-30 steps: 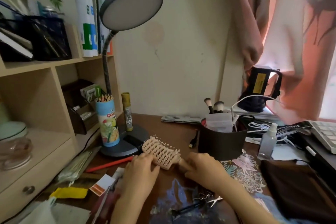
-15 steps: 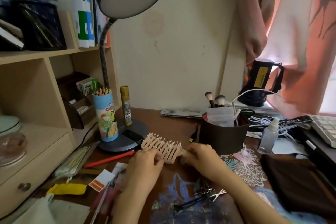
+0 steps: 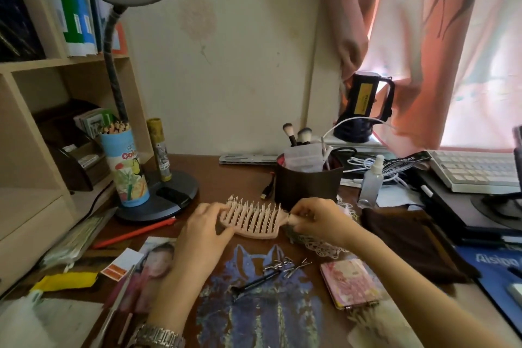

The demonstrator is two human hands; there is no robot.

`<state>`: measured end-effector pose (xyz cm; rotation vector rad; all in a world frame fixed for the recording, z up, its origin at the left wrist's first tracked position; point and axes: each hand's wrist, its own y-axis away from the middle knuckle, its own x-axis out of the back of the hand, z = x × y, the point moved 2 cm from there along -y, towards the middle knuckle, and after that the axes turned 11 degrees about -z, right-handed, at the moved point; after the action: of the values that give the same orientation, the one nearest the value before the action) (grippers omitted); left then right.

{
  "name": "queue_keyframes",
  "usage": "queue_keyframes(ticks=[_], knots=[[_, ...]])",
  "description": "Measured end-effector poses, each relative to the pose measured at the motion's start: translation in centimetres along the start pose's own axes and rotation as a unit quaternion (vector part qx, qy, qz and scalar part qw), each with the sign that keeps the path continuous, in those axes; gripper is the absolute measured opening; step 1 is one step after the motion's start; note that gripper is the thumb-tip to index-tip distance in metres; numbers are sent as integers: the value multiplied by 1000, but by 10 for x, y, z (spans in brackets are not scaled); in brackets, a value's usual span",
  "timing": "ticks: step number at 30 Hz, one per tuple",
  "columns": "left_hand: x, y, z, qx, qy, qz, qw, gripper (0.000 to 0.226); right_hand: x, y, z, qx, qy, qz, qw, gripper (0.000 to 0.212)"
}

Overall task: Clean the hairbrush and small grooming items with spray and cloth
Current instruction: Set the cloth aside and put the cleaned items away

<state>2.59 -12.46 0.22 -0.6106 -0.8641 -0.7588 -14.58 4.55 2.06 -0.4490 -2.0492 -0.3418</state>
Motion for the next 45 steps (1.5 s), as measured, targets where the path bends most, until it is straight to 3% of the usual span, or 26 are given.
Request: queue_keyframes(ticks=[9, 15, 27, 45], knots=[[-16, 6, 22, -86, 35, -48, 995, 30, 16, 24, 40, 26, -28, 14, 999, 23], [-25, 13, 34, -104, 21, -108, 988, 48, 19, 26, 61, 21, -44, 47, 998, 26], [-22, 7, 25, -97, 3, -55, 994, 40, 9, 9, 61, 59, -71, 42, 995, 25], [-16, 11, 27, -105, -11, -62, 992, 37, 14, 9, 63, 50, -38, 19, 998, 28]])
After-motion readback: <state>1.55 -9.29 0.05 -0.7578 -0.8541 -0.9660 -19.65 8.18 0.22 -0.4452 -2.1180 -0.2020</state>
